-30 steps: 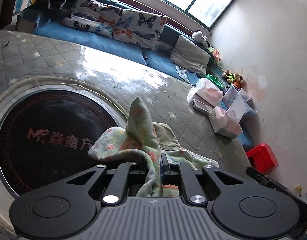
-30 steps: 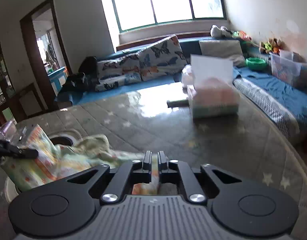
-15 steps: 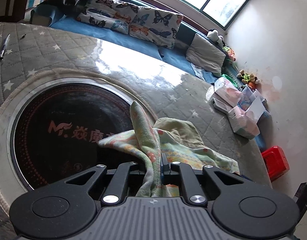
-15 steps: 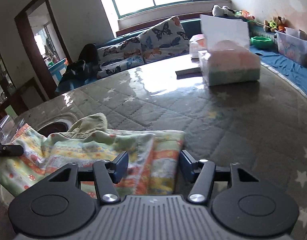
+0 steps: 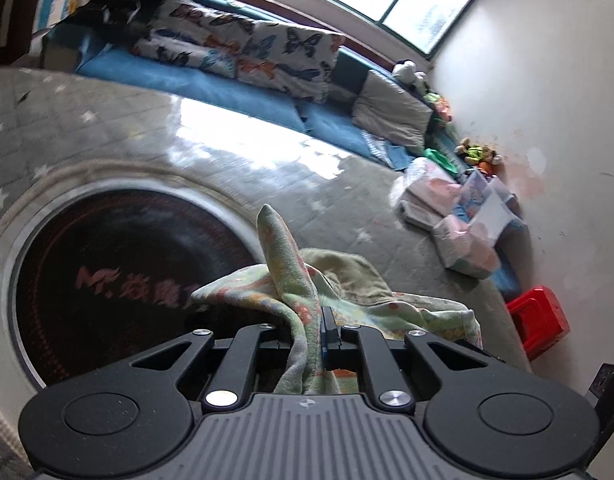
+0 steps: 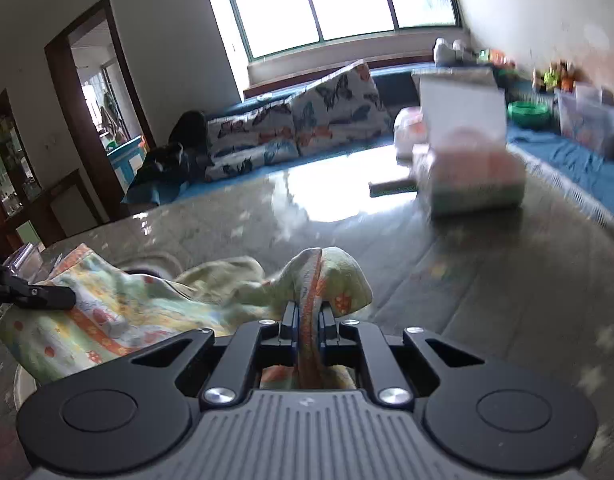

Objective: Fold clothes

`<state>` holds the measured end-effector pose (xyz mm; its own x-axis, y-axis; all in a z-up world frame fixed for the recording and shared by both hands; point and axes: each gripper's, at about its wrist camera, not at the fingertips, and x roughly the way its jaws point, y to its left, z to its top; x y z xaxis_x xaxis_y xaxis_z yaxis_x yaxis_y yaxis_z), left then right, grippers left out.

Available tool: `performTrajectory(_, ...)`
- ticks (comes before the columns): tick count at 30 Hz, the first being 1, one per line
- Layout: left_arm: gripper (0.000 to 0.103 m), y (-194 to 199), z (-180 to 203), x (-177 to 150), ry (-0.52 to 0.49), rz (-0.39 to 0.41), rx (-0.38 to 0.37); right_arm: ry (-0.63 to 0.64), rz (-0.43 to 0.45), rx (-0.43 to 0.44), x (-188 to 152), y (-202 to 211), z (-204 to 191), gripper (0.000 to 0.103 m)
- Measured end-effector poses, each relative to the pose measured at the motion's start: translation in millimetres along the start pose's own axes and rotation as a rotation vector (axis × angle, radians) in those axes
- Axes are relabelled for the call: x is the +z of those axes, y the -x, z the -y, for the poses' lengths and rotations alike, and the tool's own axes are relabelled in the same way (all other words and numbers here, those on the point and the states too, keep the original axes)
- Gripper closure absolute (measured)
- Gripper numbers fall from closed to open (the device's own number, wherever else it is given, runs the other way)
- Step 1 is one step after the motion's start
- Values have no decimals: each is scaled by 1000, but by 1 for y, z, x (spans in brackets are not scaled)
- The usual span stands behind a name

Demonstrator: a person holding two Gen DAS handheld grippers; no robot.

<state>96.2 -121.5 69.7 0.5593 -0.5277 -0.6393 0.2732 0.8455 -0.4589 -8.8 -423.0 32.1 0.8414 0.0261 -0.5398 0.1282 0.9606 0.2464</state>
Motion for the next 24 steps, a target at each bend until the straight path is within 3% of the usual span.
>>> performTrajectory(11,92,-19,64,14,-88,8,-111,12,115,-130,35,51,41,95)
performTrajectory(16,92,-45,78,1,-103,-60,-125,-11,68,-187,26,49,65,95)
performTrajectory(22,90,-80,66,-31,-107,-203,-39,-23,-70,-251,-5,30,85,91)
performTrajectory(24,81,-82,60,-36,-119,-207,-5,-32,-96,-278,-11,24,90,83)
